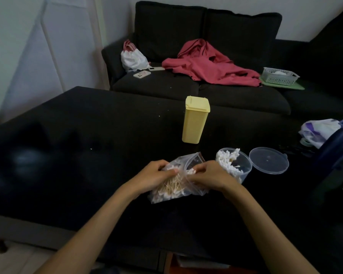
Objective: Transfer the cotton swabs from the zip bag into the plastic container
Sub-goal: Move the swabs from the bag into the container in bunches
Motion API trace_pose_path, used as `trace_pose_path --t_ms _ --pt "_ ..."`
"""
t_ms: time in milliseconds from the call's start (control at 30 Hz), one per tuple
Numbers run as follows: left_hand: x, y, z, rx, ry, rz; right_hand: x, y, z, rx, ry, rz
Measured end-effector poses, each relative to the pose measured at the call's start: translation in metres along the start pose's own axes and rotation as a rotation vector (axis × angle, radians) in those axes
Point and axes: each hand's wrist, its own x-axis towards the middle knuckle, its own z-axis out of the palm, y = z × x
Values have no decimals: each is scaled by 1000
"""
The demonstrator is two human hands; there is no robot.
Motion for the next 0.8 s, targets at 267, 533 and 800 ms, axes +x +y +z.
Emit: trace_pose_path --t_ms 267,533,800 --pt "7 2 5 -8 63 -34 -4 4 -16 -45 86 -84" --pt "9 9 12 48 -6 -31 -8 6 -28 48 -52 -31" --pt "13 2 24 389 102 25 -6 16 -32 7 29 -63"
